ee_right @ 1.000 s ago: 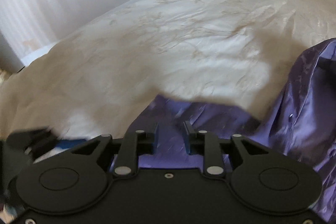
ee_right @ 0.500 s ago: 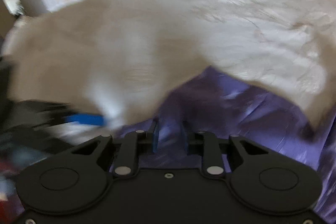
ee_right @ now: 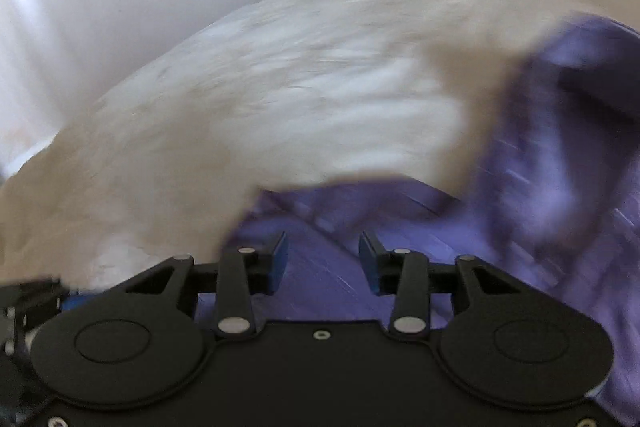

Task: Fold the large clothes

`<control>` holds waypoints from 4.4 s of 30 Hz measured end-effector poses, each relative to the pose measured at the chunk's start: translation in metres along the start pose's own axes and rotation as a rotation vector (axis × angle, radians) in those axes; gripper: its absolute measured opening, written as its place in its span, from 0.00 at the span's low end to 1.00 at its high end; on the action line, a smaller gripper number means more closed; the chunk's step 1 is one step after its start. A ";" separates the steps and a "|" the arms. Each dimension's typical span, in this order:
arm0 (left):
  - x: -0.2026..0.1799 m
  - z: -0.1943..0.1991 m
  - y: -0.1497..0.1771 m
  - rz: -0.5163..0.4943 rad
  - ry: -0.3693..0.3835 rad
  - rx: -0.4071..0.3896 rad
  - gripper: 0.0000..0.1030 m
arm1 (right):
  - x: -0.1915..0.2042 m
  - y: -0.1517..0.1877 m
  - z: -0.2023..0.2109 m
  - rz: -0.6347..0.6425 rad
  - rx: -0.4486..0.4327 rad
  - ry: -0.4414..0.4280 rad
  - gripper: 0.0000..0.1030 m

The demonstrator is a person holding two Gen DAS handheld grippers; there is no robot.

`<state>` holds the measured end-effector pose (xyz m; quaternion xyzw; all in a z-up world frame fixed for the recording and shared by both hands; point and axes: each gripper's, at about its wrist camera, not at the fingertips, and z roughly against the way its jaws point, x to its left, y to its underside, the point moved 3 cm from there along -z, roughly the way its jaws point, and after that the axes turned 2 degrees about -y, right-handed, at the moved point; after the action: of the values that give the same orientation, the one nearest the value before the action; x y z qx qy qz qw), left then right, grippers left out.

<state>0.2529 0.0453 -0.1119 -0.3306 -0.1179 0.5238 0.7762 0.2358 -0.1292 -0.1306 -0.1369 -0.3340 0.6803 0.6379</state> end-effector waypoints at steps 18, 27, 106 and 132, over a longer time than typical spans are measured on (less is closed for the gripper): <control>-0.015 -0.049 0.008 -0.221 0.020 0.186 0.68 | -0.135 0.130 0.114 -0.343 0.113 0.380 0.49; -0.046 -0.059 -0.014 -0.294 -0.036 0.156 0.68 | -0.147 0.130 0.105 -0.386 0.126 0.365 0.45; -0.096 -0.233 -0.154 -0.330 0.079 0.159 0.66 | -0.315 -0.071 -0.038 -0.282 -0.054 0.322 0.33; -0.142 -0.234 -0.141 -0.200 0.343 0.239 0.65 | -0.284 -0.147 -0.080 0.030 -0.005 0.157 0.13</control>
<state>0.4200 -0.2052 -0.1754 -0.3072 0.0464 0.3905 0.8666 0.4415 -0.3849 -0.1652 -0.1963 -0.2827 0.6761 0.6514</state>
